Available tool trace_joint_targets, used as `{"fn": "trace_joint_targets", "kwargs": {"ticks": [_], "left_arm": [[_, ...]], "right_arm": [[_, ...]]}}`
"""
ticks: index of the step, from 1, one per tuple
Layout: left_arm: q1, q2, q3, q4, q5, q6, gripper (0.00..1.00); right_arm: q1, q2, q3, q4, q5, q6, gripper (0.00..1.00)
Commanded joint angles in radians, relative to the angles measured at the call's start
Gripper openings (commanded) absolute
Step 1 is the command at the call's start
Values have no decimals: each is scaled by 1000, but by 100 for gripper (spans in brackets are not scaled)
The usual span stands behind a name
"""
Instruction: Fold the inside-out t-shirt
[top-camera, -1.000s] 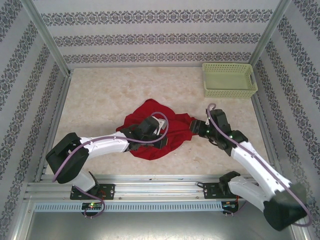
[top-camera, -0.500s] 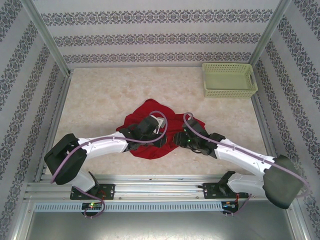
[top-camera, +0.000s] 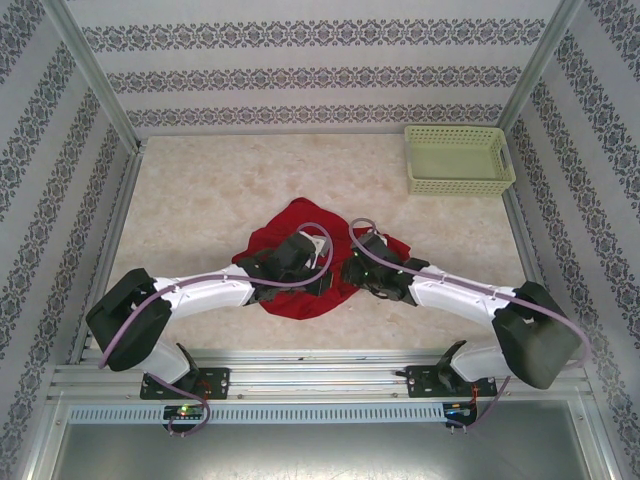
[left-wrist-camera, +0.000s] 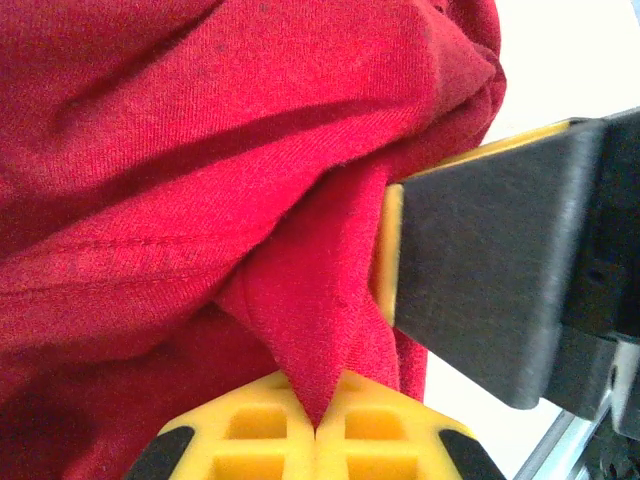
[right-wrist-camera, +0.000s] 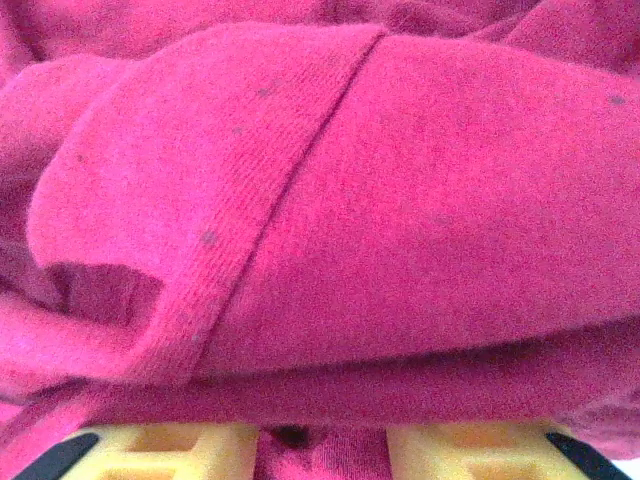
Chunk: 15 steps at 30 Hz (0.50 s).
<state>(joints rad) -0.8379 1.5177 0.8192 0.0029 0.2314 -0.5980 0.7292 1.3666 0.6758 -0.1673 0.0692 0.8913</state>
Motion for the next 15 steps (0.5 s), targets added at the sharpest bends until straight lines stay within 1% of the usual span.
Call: {"fn": "trace_joint_targets", "kwargs": {"ticks": [1,4,6,8,9,12,15], "left_arm": [[-4,-30,-14,32,-10,-11,0],[-3,-20,-7,11,-31,-12,0],[-3,0,29,-51,-64,-8,0],[1,16,53,-103,-113,-9,0],[8,22,55,-112,-124,-15,0],[55,52,54,-107,-104,-52,0],[99,109,74,-120,-66,-68,0]], "right_arm": [[-5,27,45,-24,66,-13,31],[0,7,60,-54,88,-45,14],[13,-26,61,-82,103,-66,6],[18,-74,56,-115,82,-79,0],[17,-100,51,-127,68,-84,0],[16,-210,19,-148,11,-101,0],[-4,-356,-24,-136,-104,-122,0]]}}
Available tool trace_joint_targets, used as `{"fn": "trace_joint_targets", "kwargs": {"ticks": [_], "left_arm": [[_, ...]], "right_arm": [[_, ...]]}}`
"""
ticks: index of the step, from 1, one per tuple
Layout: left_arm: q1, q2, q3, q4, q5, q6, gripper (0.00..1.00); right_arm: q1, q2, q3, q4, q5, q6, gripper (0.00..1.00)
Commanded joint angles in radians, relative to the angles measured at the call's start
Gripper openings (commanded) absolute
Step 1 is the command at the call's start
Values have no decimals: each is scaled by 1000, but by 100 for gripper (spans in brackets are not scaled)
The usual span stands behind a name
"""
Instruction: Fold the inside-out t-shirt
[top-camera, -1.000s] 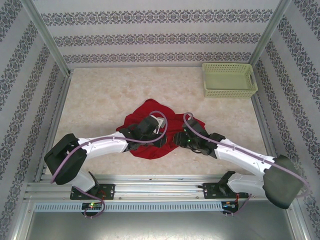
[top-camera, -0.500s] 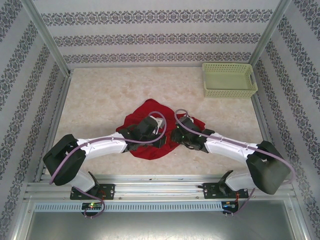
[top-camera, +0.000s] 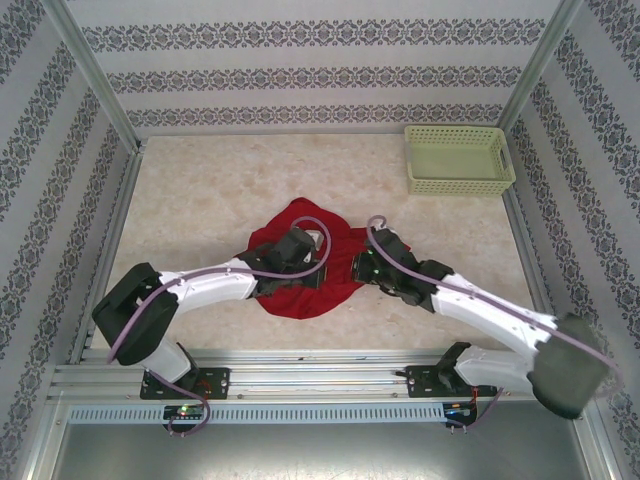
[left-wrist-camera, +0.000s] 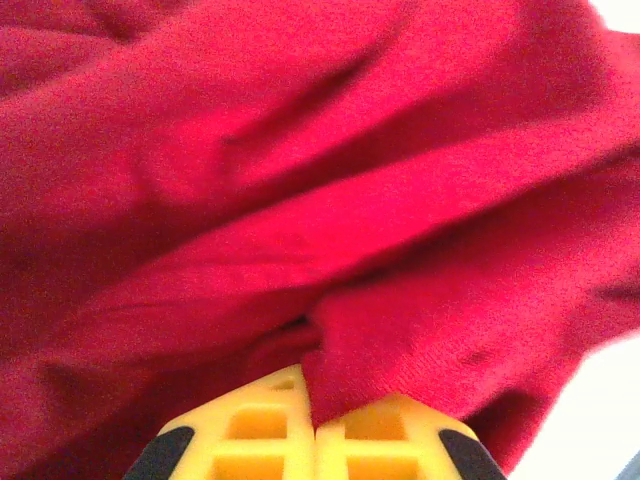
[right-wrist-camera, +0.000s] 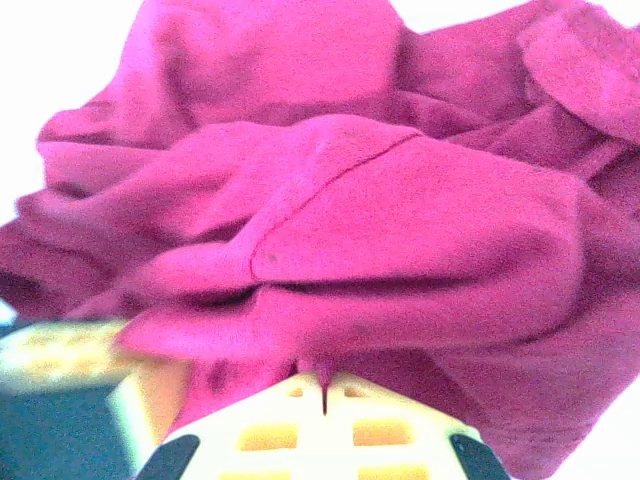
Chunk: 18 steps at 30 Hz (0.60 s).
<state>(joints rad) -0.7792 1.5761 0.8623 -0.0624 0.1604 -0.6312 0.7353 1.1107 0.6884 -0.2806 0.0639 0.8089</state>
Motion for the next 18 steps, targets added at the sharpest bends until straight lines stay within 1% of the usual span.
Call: {"fn": "trace_joint_targets", "kwargs": {"ticks": [1,3,5,7,10,13,16,18], "left_arm": [[49,68,37,-61,12,-38,0],[66,95,39,-52,33,-46,0],[75,95,26,-21,55,-53,0],[76,78,10,7,64,-53,0],[77,38,-8,16,58,-42,0],[77,-4,-29,22,58,-23,0],[75,-45,-45,35,91,7,0],[76,-91,-56,31,107,24,1]], "right_arm": [[-17,-141,-50,-9,-139,-46,0],[-39,-221,-79,8,-204,-44,0],[-73,-279,-98,-29,-213,-36,0],[-133,-321,-123,-65,-226,-32,0],[-241,-366,-185,-70,-272,-25,0],[-314,-372,-243,-31,-310,-13,0],[-323,-342,-256,-12,-295,-27,0],[-323,-317,-247,-34,-256,-28,0]]}}
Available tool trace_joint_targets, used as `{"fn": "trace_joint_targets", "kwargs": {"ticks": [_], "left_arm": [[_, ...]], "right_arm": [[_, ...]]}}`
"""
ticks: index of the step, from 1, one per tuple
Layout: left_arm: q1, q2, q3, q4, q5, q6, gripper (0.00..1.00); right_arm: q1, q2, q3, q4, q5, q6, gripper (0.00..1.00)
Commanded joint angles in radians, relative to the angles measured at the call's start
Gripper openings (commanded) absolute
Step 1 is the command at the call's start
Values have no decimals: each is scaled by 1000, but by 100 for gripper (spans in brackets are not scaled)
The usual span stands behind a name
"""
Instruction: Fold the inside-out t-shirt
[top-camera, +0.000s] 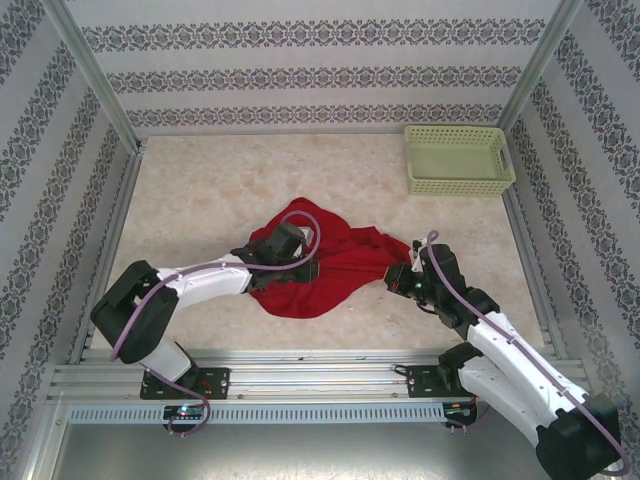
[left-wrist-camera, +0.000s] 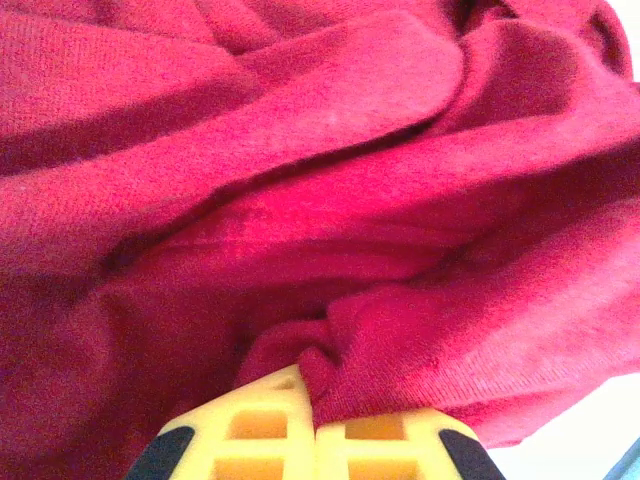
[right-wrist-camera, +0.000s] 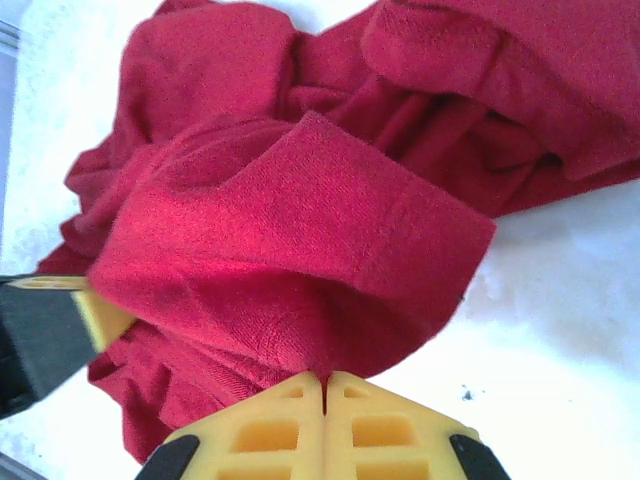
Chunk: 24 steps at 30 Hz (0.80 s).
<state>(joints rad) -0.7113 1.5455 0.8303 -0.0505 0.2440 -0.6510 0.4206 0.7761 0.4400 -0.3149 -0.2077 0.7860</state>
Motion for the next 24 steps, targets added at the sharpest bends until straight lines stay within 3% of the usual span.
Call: {"fn": "trace_joint_targets", "kwargs": {"ticks": [1,5,8,15,20,21,24], "left_arm": [[7,-85,-33,16,21,51,5],[11,-217,-55,-111,-119,82,32],[49,-240,-56,-230,-200,61,48],[81,-215,-118,-196,-125,-15,58],[81,-134,-120,-119,-56,-28,55],[81,-113,-113,-117,-55,-27,51],[93,-60,-83,-115,-48,-10,28]], "right_arm": [[-9,25,11,-21,40,-7,0],[-18,37,64,-174,190,-10,0],[-45,22,74,-218,211,-2,0],[-62,10,63,-198,194,21,0],[-60,33,77,-184,180,5,0],[-61,32,82,-184,177,-1,0],[-61,27,106,-189,168,-29,0]]}}
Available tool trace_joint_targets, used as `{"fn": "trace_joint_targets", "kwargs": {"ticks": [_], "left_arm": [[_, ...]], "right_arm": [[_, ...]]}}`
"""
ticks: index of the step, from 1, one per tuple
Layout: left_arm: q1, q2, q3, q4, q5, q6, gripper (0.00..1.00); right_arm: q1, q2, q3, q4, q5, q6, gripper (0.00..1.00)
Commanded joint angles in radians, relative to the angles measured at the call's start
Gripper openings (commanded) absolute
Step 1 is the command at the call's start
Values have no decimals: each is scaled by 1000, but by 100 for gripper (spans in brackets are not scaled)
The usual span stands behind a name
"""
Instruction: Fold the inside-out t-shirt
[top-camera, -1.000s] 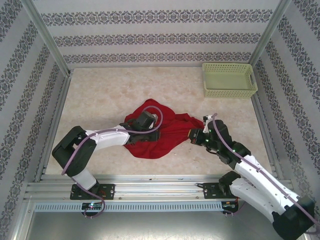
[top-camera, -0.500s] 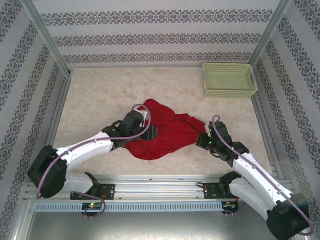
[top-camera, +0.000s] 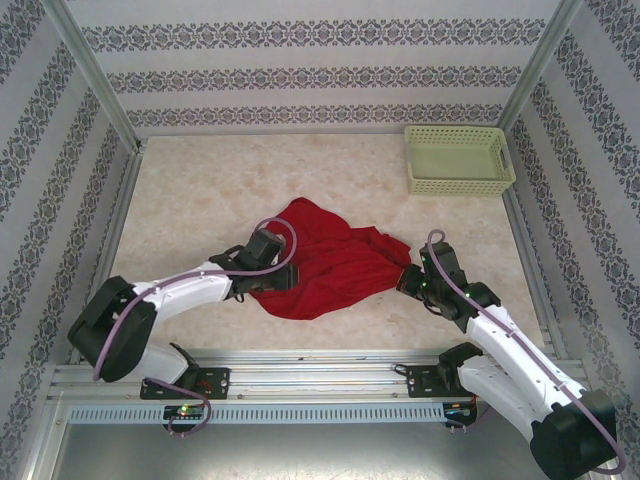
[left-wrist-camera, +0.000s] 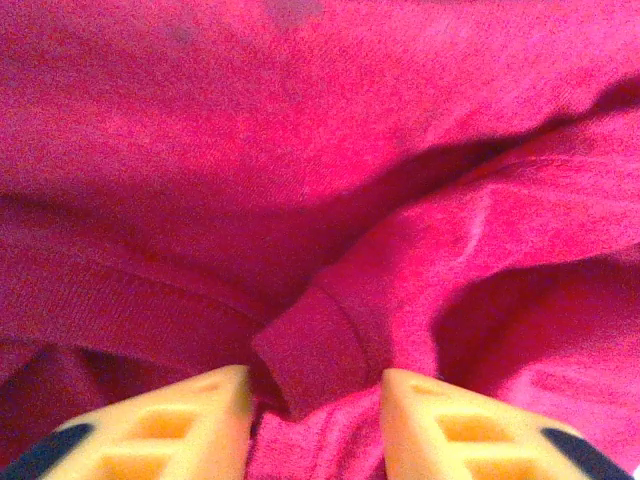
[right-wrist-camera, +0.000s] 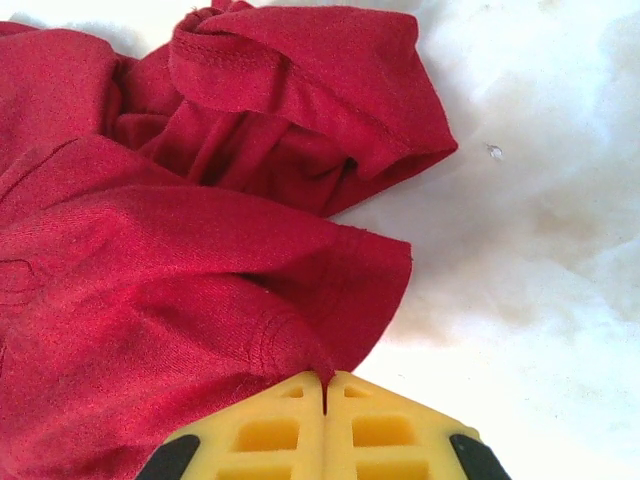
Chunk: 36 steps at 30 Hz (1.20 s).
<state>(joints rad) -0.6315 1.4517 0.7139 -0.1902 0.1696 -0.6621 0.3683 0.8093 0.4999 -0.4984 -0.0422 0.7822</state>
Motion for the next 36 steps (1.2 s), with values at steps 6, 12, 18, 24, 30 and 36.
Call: {"fn": "trace_joint_targets", "kwargs": {"ticks": [6,12,18,24,30,36], "left_arm": [[114,-32,127,-57,55,67,0],[206,-412,186,-156,-108,137,0],[287,-463,144,-233,-173,128,0],[377,-354,85,-235,-51,74,0],[375,-366,145,-232,31,124,0],[376,-352,204,-266,38,152,0]], "right_arm": [[-32,-40,142,-46,-18,-121,0],[-57,-109,209,-49,-82,-231,0],[-74,-65,78,52,-86,-168,0],[-130,122,-49,214,-172,-50,0],[-128,187,34,248,-227,-84,0],[-60,204,129,162,-150,-136,52]]}}
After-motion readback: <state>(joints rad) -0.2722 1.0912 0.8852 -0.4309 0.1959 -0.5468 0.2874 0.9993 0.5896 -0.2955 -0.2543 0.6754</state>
